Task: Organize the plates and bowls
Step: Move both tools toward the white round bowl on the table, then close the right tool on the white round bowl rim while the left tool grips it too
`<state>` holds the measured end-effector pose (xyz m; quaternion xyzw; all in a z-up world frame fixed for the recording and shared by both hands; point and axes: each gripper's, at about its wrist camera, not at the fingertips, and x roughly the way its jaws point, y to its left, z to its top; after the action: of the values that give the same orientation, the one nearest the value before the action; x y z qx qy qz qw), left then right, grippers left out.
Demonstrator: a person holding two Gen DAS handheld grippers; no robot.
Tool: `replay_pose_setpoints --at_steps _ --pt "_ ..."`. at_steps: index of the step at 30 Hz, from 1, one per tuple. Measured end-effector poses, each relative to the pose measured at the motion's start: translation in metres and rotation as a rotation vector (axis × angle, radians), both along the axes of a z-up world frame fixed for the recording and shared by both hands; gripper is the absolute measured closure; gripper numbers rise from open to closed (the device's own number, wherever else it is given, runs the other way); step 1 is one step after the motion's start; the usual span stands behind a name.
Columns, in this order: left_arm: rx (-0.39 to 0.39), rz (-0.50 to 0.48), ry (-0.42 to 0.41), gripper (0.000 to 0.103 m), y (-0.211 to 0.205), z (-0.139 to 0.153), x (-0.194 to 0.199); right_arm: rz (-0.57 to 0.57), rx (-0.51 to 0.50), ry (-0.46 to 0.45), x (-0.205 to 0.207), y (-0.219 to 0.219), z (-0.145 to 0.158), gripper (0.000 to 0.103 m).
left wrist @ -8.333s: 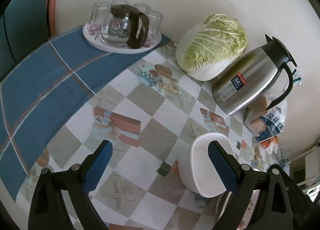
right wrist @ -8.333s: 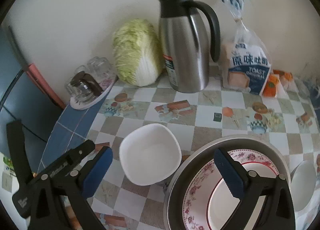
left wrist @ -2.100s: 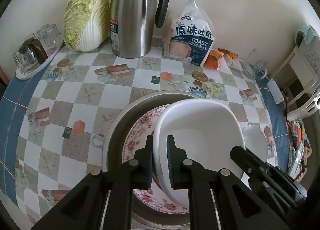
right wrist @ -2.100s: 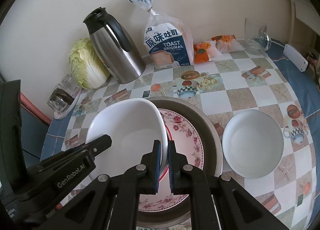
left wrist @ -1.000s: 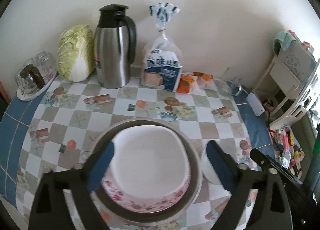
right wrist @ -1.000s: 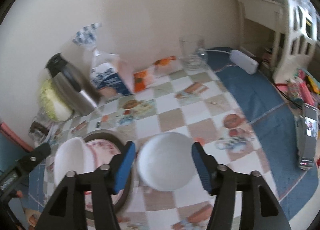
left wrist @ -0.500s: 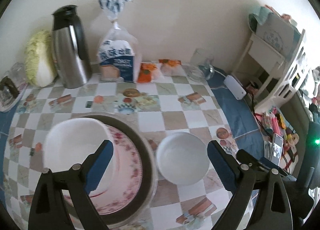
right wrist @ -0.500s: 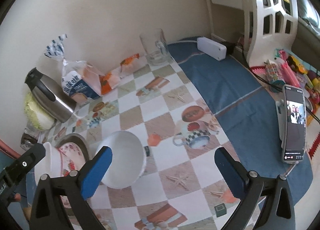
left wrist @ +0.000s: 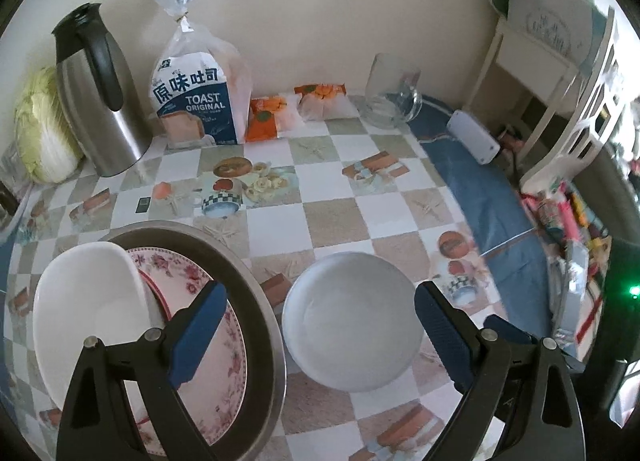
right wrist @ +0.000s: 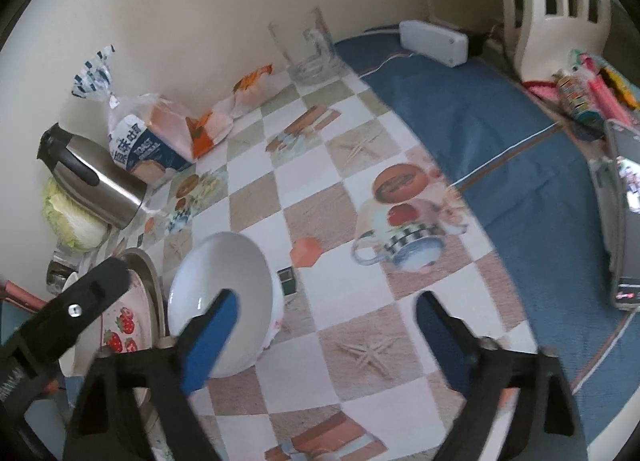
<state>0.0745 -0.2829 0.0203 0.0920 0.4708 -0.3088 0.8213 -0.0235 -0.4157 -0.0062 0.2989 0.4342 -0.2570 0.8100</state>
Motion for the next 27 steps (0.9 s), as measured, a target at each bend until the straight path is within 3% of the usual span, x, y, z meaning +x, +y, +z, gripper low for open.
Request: replay_pose_setpoints --at_steps 5,7,11,15,18,24,27 --pt "0.006 0.005 0.017 0.009 -0.005 -0.012 0.003 0.028 0.015 -0.007 0.008 0.007 -0.006 0.047" --pt "0.012 0.000 0.012 0.021 -0.006 -0.013 0.003 0.041 0.016 -0.005 0.011 0.009 -0.008 0.064" --pt "0.014 -0.002 0.030 0.033 -0.006 -0.018 0.006 0.059 0.029 -0.005 0.016 0.013 -0.013 0.076" --pt "0.021 -0.002 0.038 0.042 -0.005 -0.021 0.007 0.073 0.044 -0.023 0.018 0.015 -0.014 0.095" --pt "0.024 -0.012 0.045 0.050 -0.006 -0.023 0.007 0.079 0.033 -0.016 0.019 0.016 -0.013 0.096" --pt "0.028 -0.015 0.085 0.054 -0.008 -0.034 0.008 0.051 0.043 -0.022 0.010 0.006 -0.012 0.096" --pt "0.026 -0.014 0.110 0.063 -0.010 -0.041 0.009 0.031 0.039 -0.019 0.004 -0.001 -0.010 0.096"
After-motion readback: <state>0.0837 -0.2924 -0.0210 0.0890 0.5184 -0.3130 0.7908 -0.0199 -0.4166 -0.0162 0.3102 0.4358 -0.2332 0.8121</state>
